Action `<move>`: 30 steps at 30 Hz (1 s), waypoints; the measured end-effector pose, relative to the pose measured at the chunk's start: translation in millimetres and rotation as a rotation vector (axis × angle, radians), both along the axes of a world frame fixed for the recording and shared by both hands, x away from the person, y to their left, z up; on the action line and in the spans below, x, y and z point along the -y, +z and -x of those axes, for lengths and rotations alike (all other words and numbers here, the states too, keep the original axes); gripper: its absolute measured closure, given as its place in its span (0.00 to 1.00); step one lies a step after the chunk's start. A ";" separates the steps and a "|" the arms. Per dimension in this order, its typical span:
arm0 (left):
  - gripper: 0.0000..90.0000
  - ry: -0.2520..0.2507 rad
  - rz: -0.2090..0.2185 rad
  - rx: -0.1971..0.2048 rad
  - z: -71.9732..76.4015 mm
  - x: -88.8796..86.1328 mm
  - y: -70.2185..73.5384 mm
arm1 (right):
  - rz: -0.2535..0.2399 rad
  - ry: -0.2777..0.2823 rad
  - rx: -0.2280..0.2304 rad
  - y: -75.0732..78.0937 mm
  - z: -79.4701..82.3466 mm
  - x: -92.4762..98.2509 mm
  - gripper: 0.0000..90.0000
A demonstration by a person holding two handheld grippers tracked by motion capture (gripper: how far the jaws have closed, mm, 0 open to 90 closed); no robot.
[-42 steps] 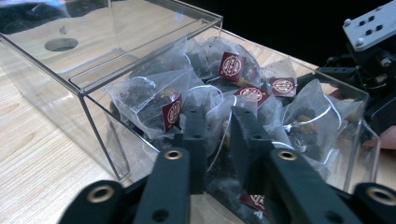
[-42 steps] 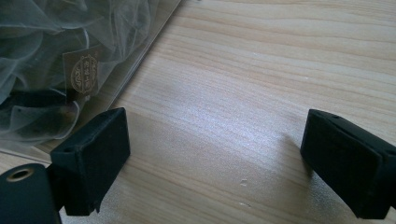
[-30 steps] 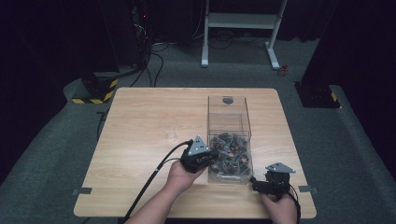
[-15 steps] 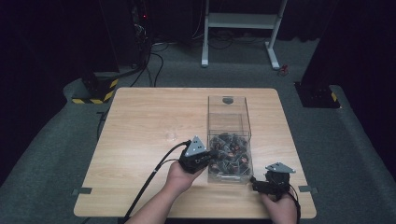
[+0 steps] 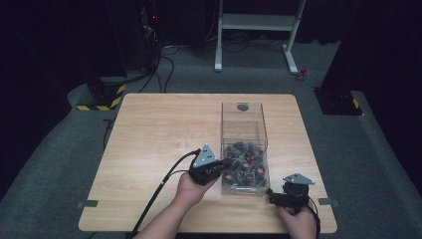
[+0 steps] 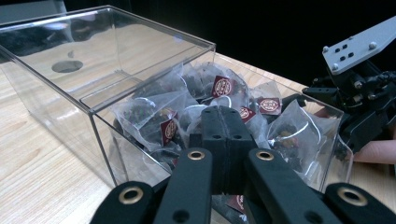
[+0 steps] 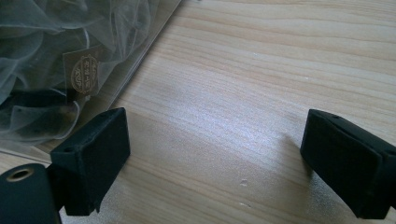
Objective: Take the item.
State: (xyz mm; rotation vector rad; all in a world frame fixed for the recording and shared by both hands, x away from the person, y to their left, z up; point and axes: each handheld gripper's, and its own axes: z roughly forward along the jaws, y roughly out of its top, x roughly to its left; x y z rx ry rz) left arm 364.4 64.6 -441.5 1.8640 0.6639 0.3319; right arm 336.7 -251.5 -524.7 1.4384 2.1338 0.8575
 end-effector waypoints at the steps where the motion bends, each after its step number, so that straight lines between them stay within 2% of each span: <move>1: 1.00 0.003 0.006 0.000 0.1 -0.7 0.7 | 0.000 0.000 0.000 0.0 0.0 0.0 0.09; 14: 1.00 0.028 0.055 0.020 0.4 -13.1 11.3 | 0.000 0.000 0.000 0.0 0.0 0.0 0.09; 30: 1.00 0.048 0.081 0.043 1.8 -24.9 19.2 | 0.000 0.000 0.000 0.0 0.0 0.0 0.09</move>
